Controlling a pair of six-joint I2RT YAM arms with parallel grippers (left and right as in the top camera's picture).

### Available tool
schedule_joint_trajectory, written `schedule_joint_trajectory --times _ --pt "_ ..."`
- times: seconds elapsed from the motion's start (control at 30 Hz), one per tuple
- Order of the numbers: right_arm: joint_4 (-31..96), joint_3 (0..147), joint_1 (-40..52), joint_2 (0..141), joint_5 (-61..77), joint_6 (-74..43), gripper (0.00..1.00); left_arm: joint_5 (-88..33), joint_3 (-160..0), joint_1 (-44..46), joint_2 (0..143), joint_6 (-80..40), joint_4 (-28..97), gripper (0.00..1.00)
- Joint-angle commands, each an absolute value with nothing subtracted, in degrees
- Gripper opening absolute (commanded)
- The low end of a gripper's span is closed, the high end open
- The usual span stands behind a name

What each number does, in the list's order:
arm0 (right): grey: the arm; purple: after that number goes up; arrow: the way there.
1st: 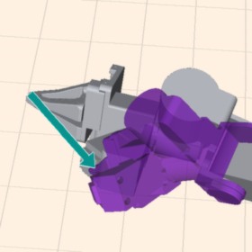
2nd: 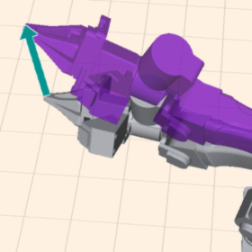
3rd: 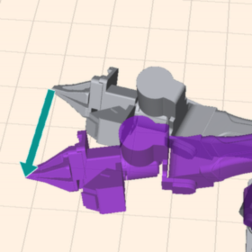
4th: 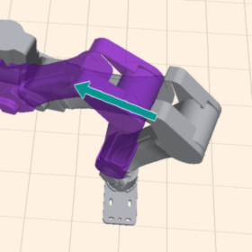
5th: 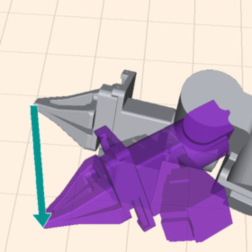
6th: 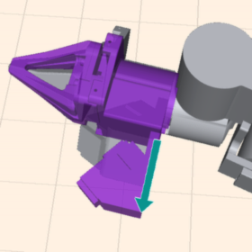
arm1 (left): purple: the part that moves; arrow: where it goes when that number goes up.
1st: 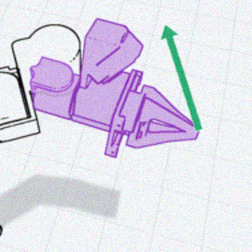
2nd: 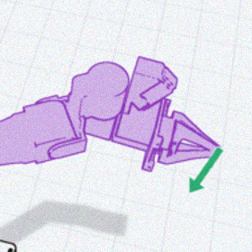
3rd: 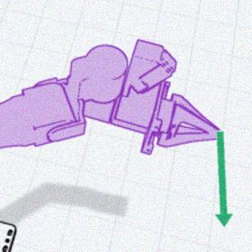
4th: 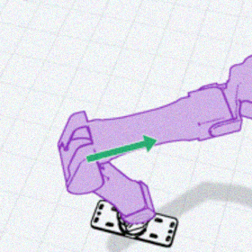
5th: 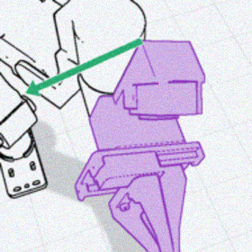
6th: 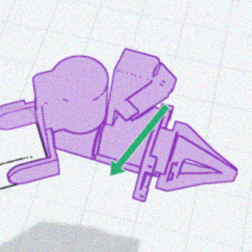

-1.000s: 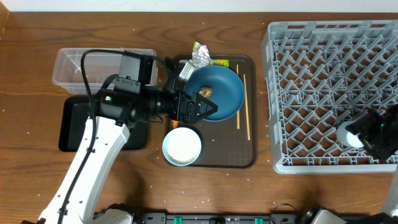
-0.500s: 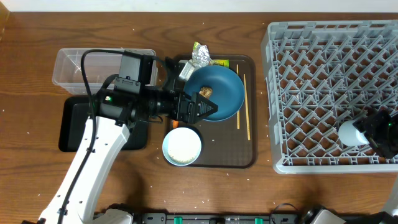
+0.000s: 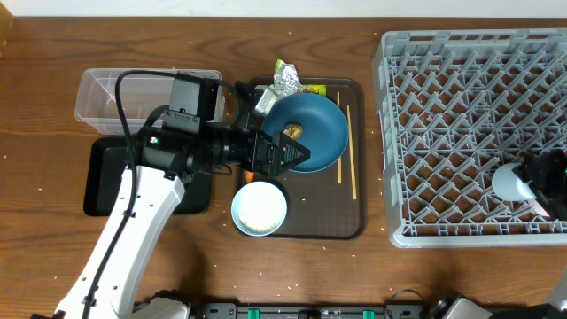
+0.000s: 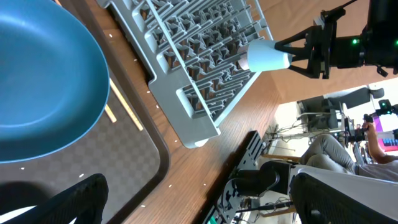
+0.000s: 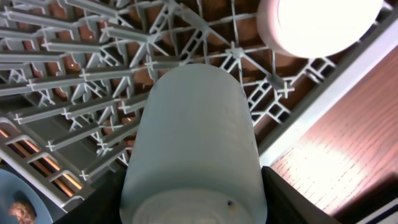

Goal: Sort waste into correct bins and load items into the dishwasher rack

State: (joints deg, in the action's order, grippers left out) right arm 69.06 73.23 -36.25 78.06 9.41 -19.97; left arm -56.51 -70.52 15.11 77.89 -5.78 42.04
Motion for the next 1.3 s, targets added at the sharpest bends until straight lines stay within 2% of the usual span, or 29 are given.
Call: schedule_joint_trajectory --times 0.0,0.27,0.43,0.57,0.77,0.97,1.13,1.27 --pt "69.21 73.63 -36.67 78.15 9.08 -19.66 0.44 -55.77 -70.41 15.18 77.47 -5.56 42.17 0.94" --pt "66.89 70.26 -36.25 78.89 7.31 -19.75 0.45 -55.77 -70.41 15.18 77.47 -5.56 42.17 0.94" --pt "64.95 69.76 -36.10 78.83 9.82 -20.69 0.60 -55.79 -70.41 15.18 77.47 -5.56 42.19 0.94" --pt "65.14 70.39 -36.03 77.89 14.87 -19.20 0.64 -55.79 -70.41 15.18 77.47 -5.58 42.19 0.94" --pt "66.35 71.44 -36.03 73.76 16.47 -19.22 0.67 -55.79 -70.41 15.18 77.47 -5.58 42.24 0.94" --pt "66.48 71.68 -35.92 65.76 29.87 -12.34 0.66 -55.51 -70.41 15.18 77.34 -5.10 42.37 0.94" --pt "66.48 71.68 -34.61 60.69 43.00 -2.98 0.67 -46.44 -70.41 15.25 76.31 -5.13 44.12 0.94" --pt "66.50 71.68 -30.85 58.72 45.45 -1.37 0.67 -32.56 -70.41 17.17 75.29 -5.19 48.03 0.91"
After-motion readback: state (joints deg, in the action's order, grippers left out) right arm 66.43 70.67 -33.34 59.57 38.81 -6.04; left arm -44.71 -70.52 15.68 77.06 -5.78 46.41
